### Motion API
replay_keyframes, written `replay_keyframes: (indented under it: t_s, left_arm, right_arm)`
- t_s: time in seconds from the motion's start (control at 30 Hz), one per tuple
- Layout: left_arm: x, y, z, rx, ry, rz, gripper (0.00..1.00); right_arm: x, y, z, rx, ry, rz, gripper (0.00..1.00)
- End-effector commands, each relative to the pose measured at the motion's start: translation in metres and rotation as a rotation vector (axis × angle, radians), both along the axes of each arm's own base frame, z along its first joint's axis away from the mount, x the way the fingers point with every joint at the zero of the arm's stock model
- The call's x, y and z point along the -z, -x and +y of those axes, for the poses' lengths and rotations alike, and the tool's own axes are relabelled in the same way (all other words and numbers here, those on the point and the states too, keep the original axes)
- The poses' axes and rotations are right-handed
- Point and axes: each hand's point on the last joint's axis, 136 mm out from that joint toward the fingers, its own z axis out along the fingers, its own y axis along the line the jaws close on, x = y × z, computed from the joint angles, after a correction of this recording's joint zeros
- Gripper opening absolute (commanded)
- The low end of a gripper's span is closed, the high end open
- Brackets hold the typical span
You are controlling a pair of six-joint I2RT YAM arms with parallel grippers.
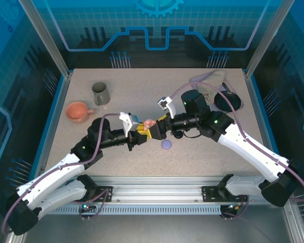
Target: Insert the wireless bluetooth earbuds into the charging case
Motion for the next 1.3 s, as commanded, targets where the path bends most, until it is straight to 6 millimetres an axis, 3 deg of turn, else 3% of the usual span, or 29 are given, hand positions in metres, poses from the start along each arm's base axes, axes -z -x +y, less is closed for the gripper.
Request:
replay_keyframes:
  t_s: [0.0,0.27,0.57,0.83,1.03,1.27]
  left_arm:
    - [-0.028,0.006,-0.002,0.031,0.043,-0.085,0.0]
    - [-0.026,0.005,-0.002,0.028,0.037,-0.076,0.0]
    - [-0.025,0.003,-0.002,0.022,0.034,-0.068,0.0]
    - [-0.023,0.003,-0.003,0.022,0.033,-0.061,0.0]
    - [-0.022,0.003,-0.003,0.024,0.032,-0.051,0.0]
    - [-0.017,0.005,-0.001,0.018,0.016,-0.021,0.0]
  right_arm:
    - [-0.027,0.007,0.008,-0.055,-0.07,-0.038,0.93]
    - [-0.041,0.009,0.008,-0.067,-0.096,-0.08,0.84]
    - [-0.043,0.011,0.0,-0.051,-0.084,-0.096,0.74]
    - [-0.043,0.009,-0.011,-0.008,-0.072,-0.12,0.72]
    - [-0.035,-0.004,-0.028,0.086,0.026,-0.174,0.75]
    - [-0.044,-0.02,-0.068,0.266,0.122,-0.317,0.77]
